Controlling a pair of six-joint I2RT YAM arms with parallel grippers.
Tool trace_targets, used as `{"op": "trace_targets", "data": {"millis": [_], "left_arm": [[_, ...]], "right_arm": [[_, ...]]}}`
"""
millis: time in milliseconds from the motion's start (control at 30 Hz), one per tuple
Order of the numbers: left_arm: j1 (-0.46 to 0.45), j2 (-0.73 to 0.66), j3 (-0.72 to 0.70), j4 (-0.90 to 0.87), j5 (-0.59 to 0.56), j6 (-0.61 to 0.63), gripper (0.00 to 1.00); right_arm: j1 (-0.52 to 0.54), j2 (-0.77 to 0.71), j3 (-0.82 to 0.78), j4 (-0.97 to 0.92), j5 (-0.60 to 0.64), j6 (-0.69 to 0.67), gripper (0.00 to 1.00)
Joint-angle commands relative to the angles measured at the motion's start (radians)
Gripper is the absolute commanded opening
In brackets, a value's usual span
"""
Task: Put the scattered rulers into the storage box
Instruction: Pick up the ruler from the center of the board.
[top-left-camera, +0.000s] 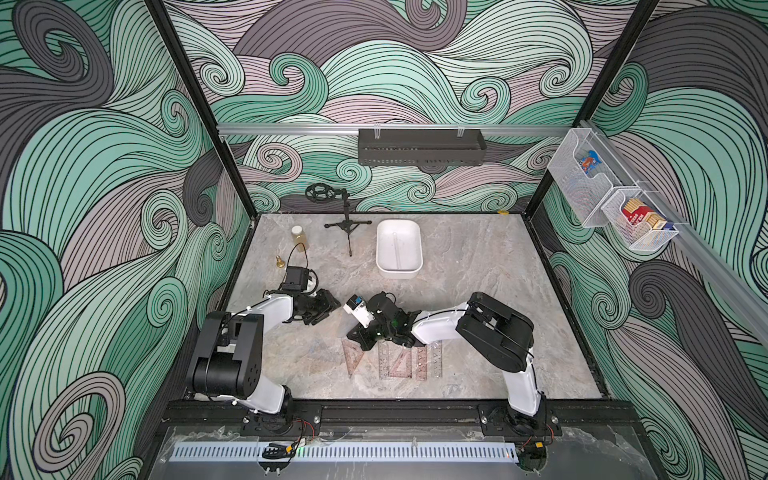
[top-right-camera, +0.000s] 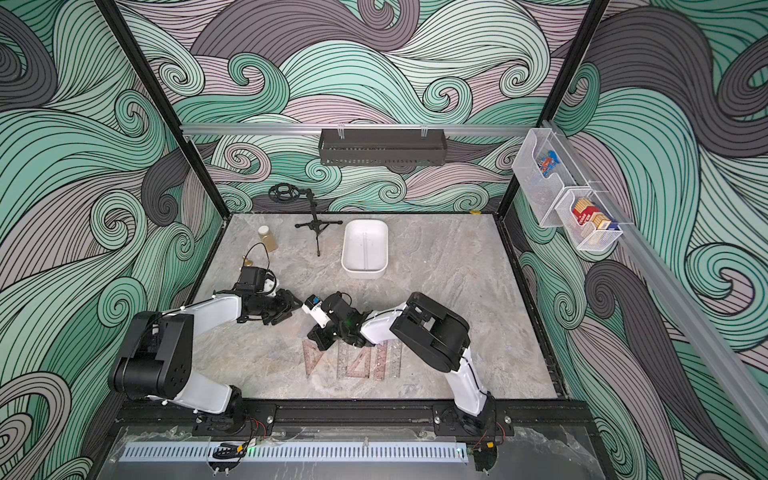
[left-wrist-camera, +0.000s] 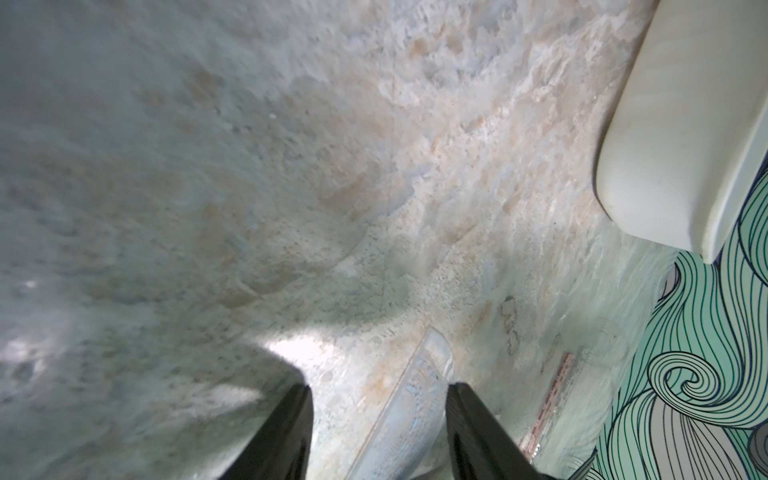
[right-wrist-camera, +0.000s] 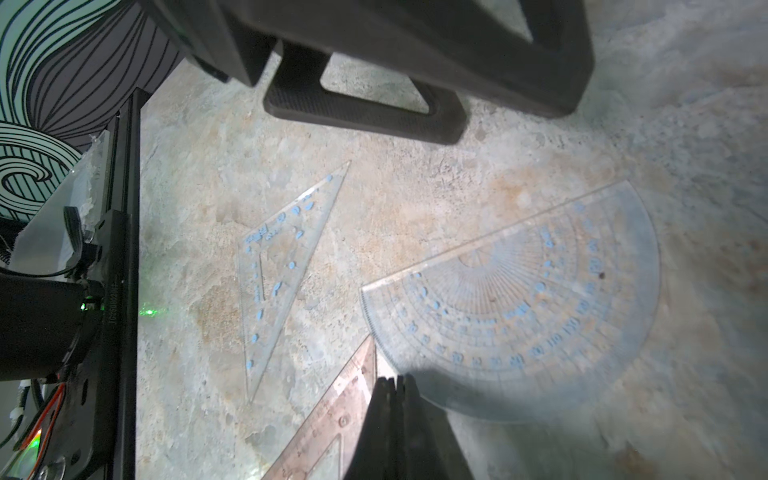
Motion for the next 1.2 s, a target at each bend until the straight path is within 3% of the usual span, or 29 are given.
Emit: {"op": "trace_targets", "data": {"millis": [0, 733, 967, 1167], "left_arm": [[0.013, 0.017, -0.022, -0.024, -0.001, 0.025, 0.56], [0.020, 0.038, -0.028, -0.012, 0.028, 0.028, 0.56], [0.020, 0.022, -0.036, -0.011, 0.029, 0.016, 0.54], [0.020, 0.012, -0.027, 0.012, 0.010, -0.007, 0.57]], "right_arm": [[-0.021, 0.031, 0.026, -0.027, 0.000, -0.005, 0.00], [-0.111, 0.090, 0.109, -0.058, 0.004, -0.060, 0.00], [-0.135, 0.023, 0.111, 0.010, -0.030, -0.016, 0.00], [-0.136, 0.072, 0.179, 0.020, -0.049, -0.010, 0.00]]}}
